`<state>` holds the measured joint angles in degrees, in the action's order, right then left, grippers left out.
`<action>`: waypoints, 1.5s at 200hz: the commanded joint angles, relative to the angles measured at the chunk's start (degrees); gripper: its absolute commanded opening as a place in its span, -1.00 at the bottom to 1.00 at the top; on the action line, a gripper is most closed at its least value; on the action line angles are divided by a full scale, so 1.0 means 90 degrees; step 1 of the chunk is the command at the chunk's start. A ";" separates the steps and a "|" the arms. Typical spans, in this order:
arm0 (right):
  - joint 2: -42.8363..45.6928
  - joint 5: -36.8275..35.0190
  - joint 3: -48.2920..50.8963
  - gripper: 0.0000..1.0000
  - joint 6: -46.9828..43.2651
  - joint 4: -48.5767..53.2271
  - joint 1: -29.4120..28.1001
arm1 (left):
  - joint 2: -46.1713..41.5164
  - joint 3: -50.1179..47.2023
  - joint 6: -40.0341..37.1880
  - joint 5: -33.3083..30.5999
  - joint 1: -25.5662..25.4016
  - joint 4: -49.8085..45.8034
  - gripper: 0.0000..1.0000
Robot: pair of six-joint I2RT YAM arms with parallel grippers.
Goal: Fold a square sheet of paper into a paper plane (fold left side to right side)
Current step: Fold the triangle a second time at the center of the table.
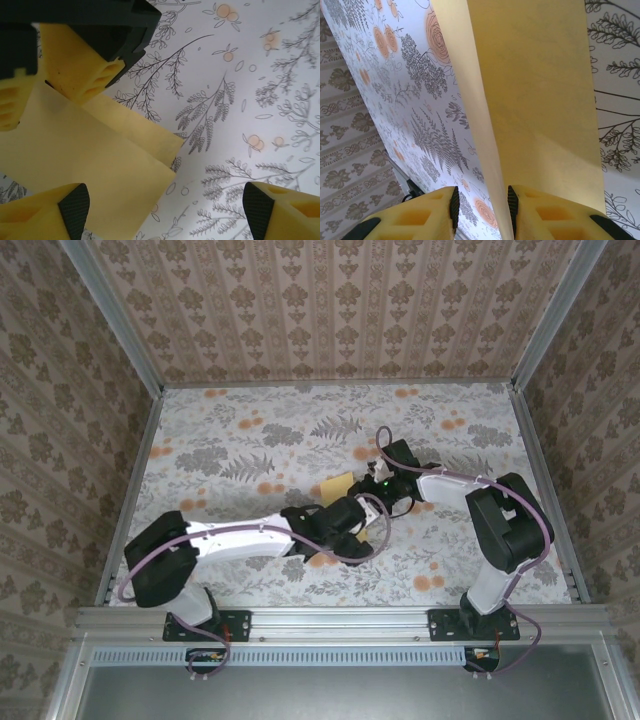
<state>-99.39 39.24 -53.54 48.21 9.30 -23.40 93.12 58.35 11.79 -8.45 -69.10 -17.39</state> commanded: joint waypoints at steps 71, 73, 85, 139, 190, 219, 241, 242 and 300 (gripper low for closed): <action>0.0106 -0.0149 -0.0026 -0.32 0.0086 0.0148 0.0019 | 0.0993 0.1095 -0.0069 -0.1319 -0.0232 -0.0941 0.40; 0.0106 -0.0146 -0.0027 -0.32 0.0079 0.0153 0.0016 | 0.0992 0.1100 -0.0070 -0.1310 -0.0232 -0.0944 0.37; 0.0097 -0.0160 -0.0047 -0.32 0.0051 0.0178 0.0014 | 0.1002 0.1119 -0.0085 -0.1281 -0.0232 -0.0944 0.15; 0.0060 -0.0278 -0.0134 -0.32 -0.0142 0.0427 0.0021 | 0.0753 0.0911 -0.0109 -0.1110 -0.0223 -0.0740 -0.67; 0.0100 -0.0310 -0.0194 -0.32 -0.0316 0.0469 0.0022 | 0.0399 0.0598 0.0008 -0.0470 -0.0005 -0.0447 -1.00; 0.0404 -0.0533 -0.0186 -0.28 -0.0406 0.0224 0.0084 | 0.0132 0.0314 0.0159 0.0404 0.0279 -0.0099 -1.00; 0.0784 -0.0786 -0.0160 -0.21 -0.0467 0.0059 0.0213 | -0.0114 -0.0026 0.0356 0.1136 0.0580 0.0329 -1.00; 0.0801 -0.0801 -0.0157 -0.20 -0.0465 0.0050 0.0220 | -0.0123 -0.0042 0.0363 0.1169 0.0594 0.0354 -1.00; 0.2107 -0.1456 0.0456 -0.19 -0.0947 0.0488 0.0437 | -0.0587 -0.0897 0.1025 0.2489 0.1378 0.1343 -1.00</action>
<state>-85.10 29.67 -52.66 43.22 10.44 -19.62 90.32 52.40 17.26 6.83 -58.65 -9.98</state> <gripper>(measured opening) 0.446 0.048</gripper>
